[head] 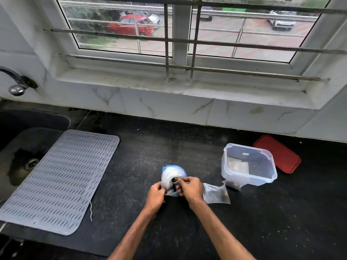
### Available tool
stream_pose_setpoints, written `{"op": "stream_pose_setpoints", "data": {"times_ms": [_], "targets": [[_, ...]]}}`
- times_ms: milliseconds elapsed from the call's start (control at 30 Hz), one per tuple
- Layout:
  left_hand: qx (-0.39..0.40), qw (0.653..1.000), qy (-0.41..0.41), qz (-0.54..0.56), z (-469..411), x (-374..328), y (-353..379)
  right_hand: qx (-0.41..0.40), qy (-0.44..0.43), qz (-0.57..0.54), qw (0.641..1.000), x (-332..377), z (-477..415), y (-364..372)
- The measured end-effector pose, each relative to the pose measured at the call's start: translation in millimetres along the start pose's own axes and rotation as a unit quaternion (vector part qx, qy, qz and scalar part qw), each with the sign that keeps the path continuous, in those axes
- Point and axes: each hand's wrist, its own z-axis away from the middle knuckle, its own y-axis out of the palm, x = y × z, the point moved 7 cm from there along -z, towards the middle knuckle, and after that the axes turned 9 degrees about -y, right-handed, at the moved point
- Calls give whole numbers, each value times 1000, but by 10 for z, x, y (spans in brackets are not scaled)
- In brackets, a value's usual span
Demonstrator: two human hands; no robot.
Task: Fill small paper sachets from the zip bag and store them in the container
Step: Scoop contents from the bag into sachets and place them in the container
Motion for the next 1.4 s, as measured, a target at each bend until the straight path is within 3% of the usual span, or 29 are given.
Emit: {"op": "stream_pose_setpoints", "data": {"times_ms": [167, 333, 400, 500, 533, 633, 700, 1000, 1400], "targets": [[-18, 996, -31, 80, 0, 34, -75, 8, 17, -55, 998, 16, 72, -63], [-27, 994, 11, 109, 80, -19, -96, 29, 10, -74, 997, 79, 154, -182], [-99, 987, 73, 101, 220, -48, -211, 41, 6, -82, 996, 114, 200, -259], [-276, 948, 146, 62, 670, 30, -374, 51, 5, -97, 994, 151, 269, -409], [-285, 945, 155, 36, 791, 53, -297, 48, 6, -107, 993, 158, 294, -482], [-144, 975, 118, -124, 765, 157, 291, 40, 3, -137, 990, 196, 364, -708], [-76, 975, 82, -194, 635, 183, 617, 34, -6, -137, 990, 236, 399, -891], [-51, 958, 25, -283, 393, -396, 1214, -9, -30, -136, 990, 263, 517, -1720], [-43, 962, 86, -254, 700, -910, 1609, 18, -60, -108, 992, 317, 507, -2014]]}}
